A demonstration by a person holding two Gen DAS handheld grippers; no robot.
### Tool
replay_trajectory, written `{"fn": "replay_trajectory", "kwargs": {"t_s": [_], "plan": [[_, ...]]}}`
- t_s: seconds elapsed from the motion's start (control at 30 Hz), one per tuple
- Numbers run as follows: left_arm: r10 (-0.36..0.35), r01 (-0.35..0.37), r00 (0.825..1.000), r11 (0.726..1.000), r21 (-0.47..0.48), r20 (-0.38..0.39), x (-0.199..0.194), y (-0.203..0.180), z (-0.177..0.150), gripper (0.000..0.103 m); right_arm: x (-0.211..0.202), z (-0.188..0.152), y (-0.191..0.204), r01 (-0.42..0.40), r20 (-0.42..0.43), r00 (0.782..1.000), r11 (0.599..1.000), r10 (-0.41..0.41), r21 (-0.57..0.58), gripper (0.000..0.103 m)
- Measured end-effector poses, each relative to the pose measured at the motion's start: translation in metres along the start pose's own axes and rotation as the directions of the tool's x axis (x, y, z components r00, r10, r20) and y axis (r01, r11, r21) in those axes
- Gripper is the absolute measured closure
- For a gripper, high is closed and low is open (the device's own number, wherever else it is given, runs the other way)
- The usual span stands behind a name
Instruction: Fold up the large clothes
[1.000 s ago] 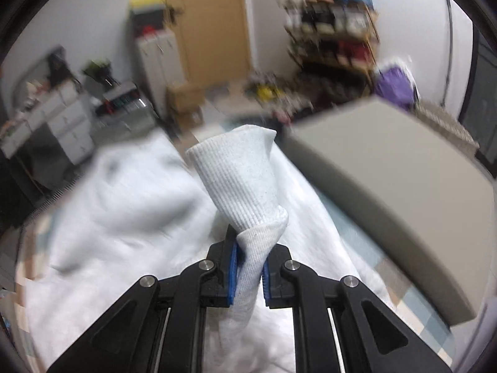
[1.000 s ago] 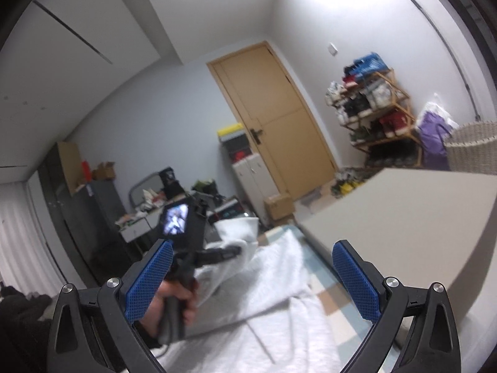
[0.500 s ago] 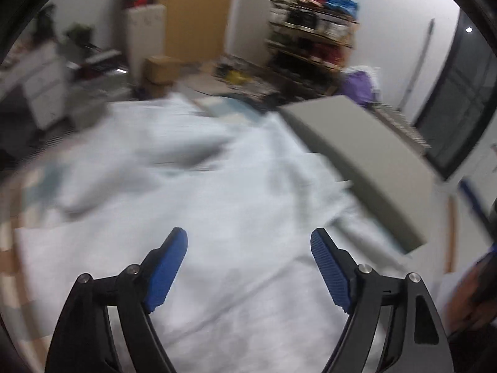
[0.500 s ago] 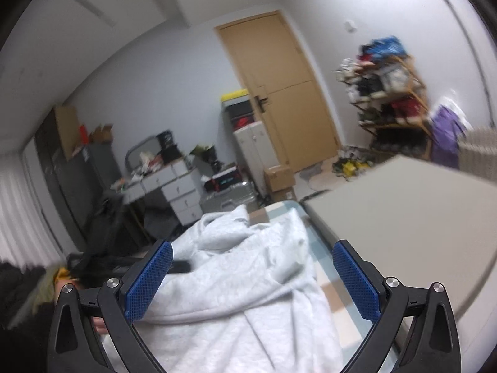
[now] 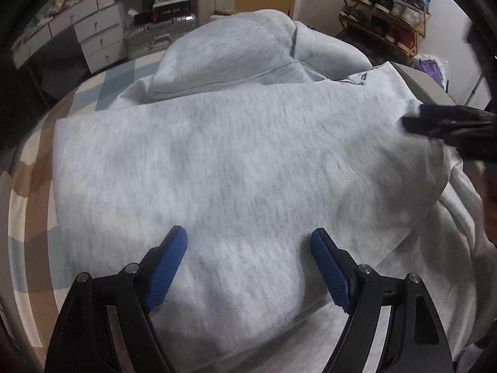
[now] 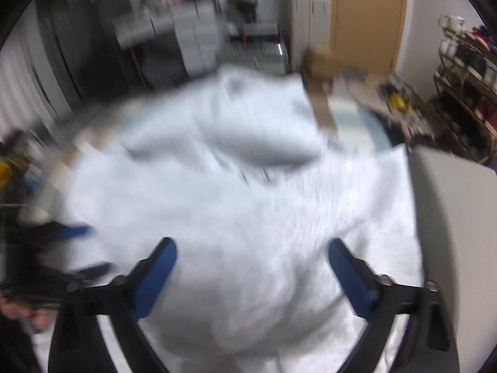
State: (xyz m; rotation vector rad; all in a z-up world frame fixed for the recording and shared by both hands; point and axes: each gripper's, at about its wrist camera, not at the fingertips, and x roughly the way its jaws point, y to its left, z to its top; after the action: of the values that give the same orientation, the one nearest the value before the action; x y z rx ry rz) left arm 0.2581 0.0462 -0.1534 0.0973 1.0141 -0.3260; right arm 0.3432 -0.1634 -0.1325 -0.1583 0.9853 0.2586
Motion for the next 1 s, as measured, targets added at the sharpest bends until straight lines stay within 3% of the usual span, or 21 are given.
{"fn": "replay_trajectory", "kwargs": {"t_s": [0.1, 0.13, 0.17, 0.2, 0.23, 0.33, 0.43, 0.47, 0.5, 0.67, 0.77, 0.83, 0.9, 1.0], "plan": [[-0.025, 0.025, 0.999, 1.0, -0.013, -0.041, -0.001, -0.003, 0.008, 0.025, 0.048, -0.018, 0.002, 0.112, -0.144, 0.982, 0.99, -0.123, -0.081, 0.011], [-0.045, 0.043, 0.998, 0.998, -0.042, -0.051, -0.009, 0.0, 0.011, 0.025, 0.046, -0.02, -0.003, 0.092, -0.102, 0.99, 0.995, -0.096, -0.049, 0.01], [-0.08, 0.077, 0.996, 0.995, -0.068, -0.047, -0.02, 0.004, 0.013, 0.025, 0.047, -0.02, -0.006, 0.103, -0.12, 0.987, 0.994, -0.105, -0.03, 0.01], [-0.129, 0.127, 0.991, 0.989, -0.08, -0.02, -0.031, 0.004, 0.018, 0.025, 0.048, -0.02, -0.008, 0.095, -0.149, 0.984, 0.995, -0.097, -0.02, 0.015], [-0.157, 0.159, 0.987, 0.985, -0.074, 0.027, -0.043, 0.002, 0.024, 0.024, 0.039, -0.02, -0.009, 0.06, -0.122, 0.991, 0.998, -0.06, -0.003, 0.019], [-0.086, 0.091, 0.992, 0.994, -0.062, 0.089, -0.046, 0.002, 0.035, 0.024, 0.005, -0.016, 0.001, -0.015, 0.02, 1.0, 1.0, 0.015, 0.011, 0.017], [-0.073, 0.066, 0.996, 0.99, -0.126, -0.045, 0.0, 0.02, 0.03, 0.024, -0.009, -0.012, 0.025, -0.072, 0.094, 0.993, 0.997, 0.075, -0.034, 0.007], [-0.085, 0.075, 0.994, 0.987, -0.139, -0.072, 0.014, 0.025, 0.026, 0.025, -0.004, -0.013, 0.037, -0.054, 0.091, 0.994, 0.996, 0.06, -0.067, 0.004], [-0.075, 0.07, 0.996, 0.991, -0.118, -0.04, 0.016, 0.024, 0.023, 0.025, 0.002, -0.011, 0.045, -0.032, 0.077, 0.996, 0.995, 0.04, -0.096, 0.004], [-0.078, 0.073, 0.996, 0.992, -0.108, -0.046, 0.014, 0.018, 0.024, 0.025, 0.07, -0.024, 0.067, 0.037, -0.096, 0.994, 0.983, -0.055, -0.181, 0.006], [-0.18, 0.175, 0.984, 0.969, -0.172, -0.011, -0.007, 0.025, 0.045, 0.025, 0.072, -0.025, 0.048, -0.061, -0.12, 0.991, 0.995, 0.052, -0.072, 0.005], [-0.136, 0.141, 0.99, 0.976, -0.165, 0.042, -0.019, 0.028, 0.061, 0.024, 0.059, -0.019, 0.035, -0.089, -0.076, 0.993, 0.995, 0.086, -0.035, 0.011], [-0.064, 0.065, 0.998, 0.984, -0.169, 0.011, -0.01, 0.034, 0.075, 0.024, 0.039, -0.013, 0.017, -0.069, 0.014, 0.998, 0.998, 0.069, 0.005, 0.009], [-0.073, 0.046, 0.989, 0.978, -0.203, -0.128, 0.037, 0.049, 0.069, 0.025, 0.042, -0.009, 0.0, 0.047, -0.003, 0.999, 0.999, -0.047, 0.022, 0.009]]}}
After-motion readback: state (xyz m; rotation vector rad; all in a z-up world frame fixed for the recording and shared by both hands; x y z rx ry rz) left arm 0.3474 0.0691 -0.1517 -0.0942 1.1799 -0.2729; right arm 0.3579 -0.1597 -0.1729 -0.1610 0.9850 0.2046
